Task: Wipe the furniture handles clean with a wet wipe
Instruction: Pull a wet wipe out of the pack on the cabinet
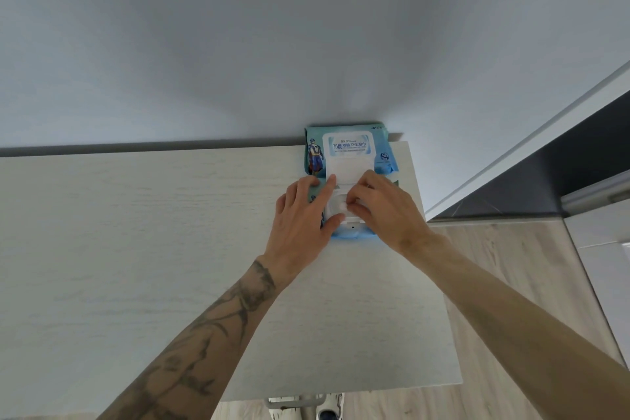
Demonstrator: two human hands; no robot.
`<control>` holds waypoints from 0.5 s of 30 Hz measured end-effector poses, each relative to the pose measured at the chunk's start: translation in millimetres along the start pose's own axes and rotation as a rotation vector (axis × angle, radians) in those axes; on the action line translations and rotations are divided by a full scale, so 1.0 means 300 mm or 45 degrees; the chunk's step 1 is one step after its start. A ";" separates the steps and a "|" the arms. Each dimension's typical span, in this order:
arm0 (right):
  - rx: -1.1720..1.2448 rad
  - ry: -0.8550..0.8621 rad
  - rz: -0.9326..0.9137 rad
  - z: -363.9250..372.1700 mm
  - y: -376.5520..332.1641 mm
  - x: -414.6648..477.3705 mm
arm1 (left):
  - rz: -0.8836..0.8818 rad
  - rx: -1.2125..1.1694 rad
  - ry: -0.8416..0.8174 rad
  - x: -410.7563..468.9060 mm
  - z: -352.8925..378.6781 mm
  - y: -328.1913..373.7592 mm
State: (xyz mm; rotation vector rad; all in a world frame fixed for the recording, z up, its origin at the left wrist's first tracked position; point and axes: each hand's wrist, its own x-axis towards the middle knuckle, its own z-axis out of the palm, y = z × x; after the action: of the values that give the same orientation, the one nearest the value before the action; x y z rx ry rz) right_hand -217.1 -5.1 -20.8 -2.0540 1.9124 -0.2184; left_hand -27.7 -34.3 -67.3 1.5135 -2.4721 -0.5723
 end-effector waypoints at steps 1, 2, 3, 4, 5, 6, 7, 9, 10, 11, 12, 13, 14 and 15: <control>-0.046 -0.009 -0.027 0.002 -0.002 0.003 | 0.001 0.006 0.001 0.002 0.000 -0.002; -0.083 -0.019 -0.051 0.004 -0.005 0.005 | 0.001 0.013 0.000 0.003 0.001 -0.003; -0.111 -0.027 -0.071 0.007 -0.007 0.007 | 0.001 0.020 0.000 0.004 0.001 -0.004; -0.136 -0.038 -0.087 0.009 -0.009 0.009 | 0.001 0.026 -0.003 0.006 0.002 -0.005; -0.163 -0.051 -0.100 0.010 -0.012 0.011 | -0.001 0.033 -0.008 0.009 0.003 -0.006; -0.187 -0.062 -0.110 0.009 -0.013 0.012 | -0.002 0.038 -0.014 0.011 0.003 -0.008; -0.196 -0.070 -0.114 0.006 -0.014 0.013 | -0.002 0.044 -0.017 0.013 0.004 -0.010; -0.184 -0.087 -0.111 -0.003 -0.011 0.013 | -0.001 0.055 -0.019 0.015 0.005 -0.011; -0.180 -0.094 -0.114 -0.008 -0.009 0.012 | -0.002 0.060 -0.018 0.015 0.004 -0.010; -0.184 -0.103 -0.119 -0.013 -0.007 0.011 | -0.003 0.063 -0.017 0.015 0.003 -0.010; -0.189 -0.113 -0.124 -0.018 -0.006 0.010 | -0.005 0.064 -0.019 0.015 0.001 -0.009; -0.186 -0.120 -0.127 -0.023 -0.006 0.008 | -0.007 0.063 -0.020 0.015 0.000 -0.008; -0.174 -0.119 -0.127 -0.025 -0.006 0.006 | -0.008 0.064 -0.024 0.014 -0.002 -0.007; -0.160 -0.110 -0.127 -0.023 -0.006 0.003 | -0.009 0.067 -0.028 0.015 -0.004 -0.007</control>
State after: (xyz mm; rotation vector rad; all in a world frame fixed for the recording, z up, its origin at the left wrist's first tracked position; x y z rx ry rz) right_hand -217.7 -6.7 -13.7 -2.2049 1.8166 -0.0317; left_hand -27.6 -39.4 -67.2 1.5433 -2.5184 -0.5321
